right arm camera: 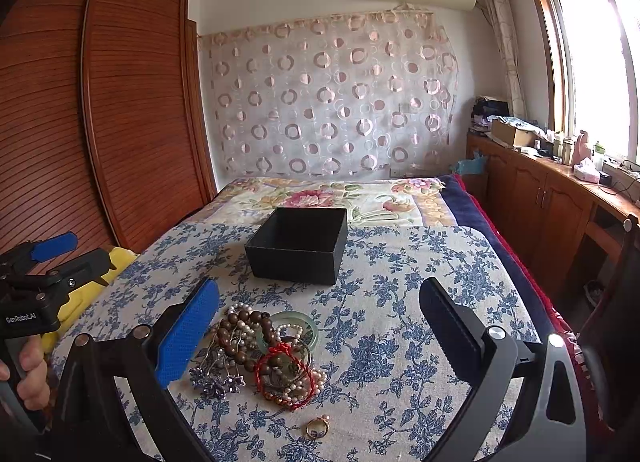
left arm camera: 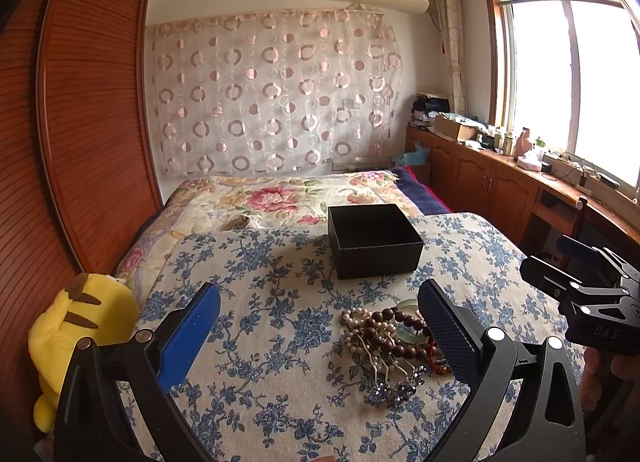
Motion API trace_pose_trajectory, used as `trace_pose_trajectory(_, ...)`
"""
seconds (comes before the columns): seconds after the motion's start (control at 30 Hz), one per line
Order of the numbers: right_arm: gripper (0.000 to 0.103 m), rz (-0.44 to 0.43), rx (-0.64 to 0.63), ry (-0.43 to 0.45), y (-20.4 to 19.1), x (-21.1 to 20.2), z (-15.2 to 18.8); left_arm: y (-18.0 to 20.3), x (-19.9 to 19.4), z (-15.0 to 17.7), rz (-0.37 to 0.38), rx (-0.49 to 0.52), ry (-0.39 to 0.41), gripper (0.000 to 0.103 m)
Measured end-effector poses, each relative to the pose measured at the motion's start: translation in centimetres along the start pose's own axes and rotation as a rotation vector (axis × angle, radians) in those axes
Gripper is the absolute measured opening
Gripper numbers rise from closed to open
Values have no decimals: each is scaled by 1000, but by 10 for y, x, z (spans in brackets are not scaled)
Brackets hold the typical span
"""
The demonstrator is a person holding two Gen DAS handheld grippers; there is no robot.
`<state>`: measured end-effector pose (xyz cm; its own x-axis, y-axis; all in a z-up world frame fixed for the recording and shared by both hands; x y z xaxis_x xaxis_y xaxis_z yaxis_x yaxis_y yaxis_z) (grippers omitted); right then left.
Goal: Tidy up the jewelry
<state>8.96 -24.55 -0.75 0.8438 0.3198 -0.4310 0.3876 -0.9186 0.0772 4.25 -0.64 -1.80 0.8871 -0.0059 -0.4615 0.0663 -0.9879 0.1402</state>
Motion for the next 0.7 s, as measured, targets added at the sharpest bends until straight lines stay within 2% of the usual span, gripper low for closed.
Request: trace_pose_trajectory(0.7,101,2,3,1,-5,0,4,3,-8,-6,4,-10,6,96)
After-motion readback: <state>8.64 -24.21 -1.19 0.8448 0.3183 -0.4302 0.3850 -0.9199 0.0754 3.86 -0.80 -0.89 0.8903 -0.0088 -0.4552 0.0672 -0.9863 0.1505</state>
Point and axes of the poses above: each gripper's, at about its wrist camera, not at the fingertips, and x roughly the way its jaws point, y to its right, z to its underside, the point moved 5 cm from there along x, roughly the way its jaws point, and after that the axes turned 10 degrees about -x, right-handed, at the moved point
